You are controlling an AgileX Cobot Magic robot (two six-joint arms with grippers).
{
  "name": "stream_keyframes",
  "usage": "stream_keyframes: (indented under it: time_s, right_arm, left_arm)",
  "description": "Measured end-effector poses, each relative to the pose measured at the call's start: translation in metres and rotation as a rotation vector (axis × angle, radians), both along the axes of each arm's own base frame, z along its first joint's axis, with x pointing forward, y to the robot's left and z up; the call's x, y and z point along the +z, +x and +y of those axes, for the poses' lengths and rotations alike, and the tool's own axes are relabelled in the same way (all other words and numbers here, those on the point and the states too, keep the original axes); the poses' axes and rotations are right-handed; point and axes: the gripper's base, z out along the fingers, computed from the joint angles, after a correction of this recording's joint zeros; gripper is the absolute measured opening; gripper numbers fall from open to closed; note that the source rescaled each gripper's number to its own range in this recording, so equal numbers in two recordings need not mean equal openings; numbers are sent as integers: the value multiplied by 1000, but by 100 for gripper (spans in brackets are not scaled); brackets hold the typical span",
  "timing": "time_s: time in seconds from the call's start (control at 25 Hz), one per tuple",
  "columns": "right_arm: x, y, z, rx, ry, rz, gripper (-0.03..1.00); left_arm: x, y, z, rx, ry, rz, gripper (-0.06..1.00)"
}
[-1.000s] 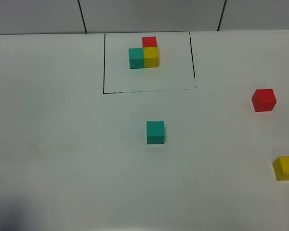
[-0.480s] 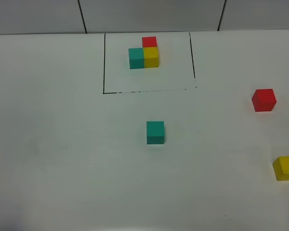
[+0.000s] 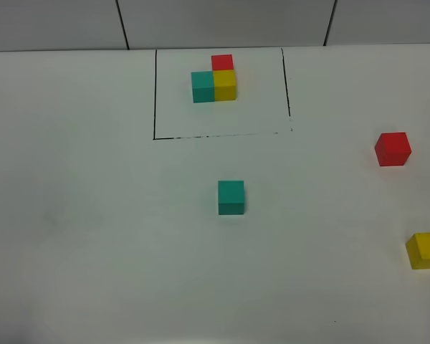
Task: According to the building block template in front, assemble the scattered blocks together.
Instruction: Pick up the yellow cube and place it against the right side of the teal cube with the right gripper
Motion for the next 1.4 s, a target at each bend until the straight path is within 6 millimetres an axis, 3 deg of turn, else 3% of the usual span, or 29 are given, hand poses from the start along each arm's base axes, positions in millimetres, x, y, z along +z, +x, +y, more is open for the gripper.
stream_keyframes:
  time_s: [1.4]
  right_arm:
    - [0, 0, 0, 0, 0, 0, 73]
  left_arm:
    - [-1, 0, -1, 77, 3, 5, 80]
